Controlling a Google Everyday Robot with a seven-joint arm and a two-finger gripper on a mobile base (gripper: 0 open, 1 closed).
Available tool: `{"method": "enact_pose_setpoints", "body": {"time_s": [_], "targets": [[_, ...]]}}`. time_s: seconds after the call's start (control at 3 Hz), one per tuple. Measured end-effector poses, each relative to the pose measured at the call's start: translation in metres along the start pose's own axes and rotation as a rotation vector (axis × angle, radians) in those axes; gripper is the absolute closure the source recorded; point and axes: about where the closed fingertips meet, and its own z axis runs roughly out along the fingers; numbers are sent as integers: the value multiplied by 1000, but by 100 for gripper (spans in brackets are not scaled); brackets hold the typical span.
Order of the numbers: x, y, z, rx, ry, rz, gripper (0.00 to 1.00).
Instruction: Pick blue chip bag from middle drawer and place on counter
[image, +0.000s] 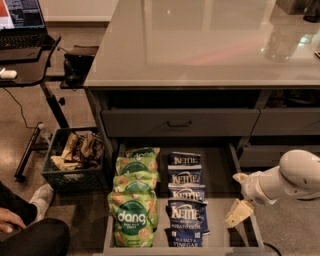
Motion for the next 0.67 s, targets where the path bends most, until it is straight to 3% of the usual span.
{"method": "enact_pose_setpoints", "body": {"time_s": [0.33, 0.67], "targets": [[9, 10, 46, -57, -24, -39, 0], [9, 18, 81, -103, -37, -98, 17]]}}
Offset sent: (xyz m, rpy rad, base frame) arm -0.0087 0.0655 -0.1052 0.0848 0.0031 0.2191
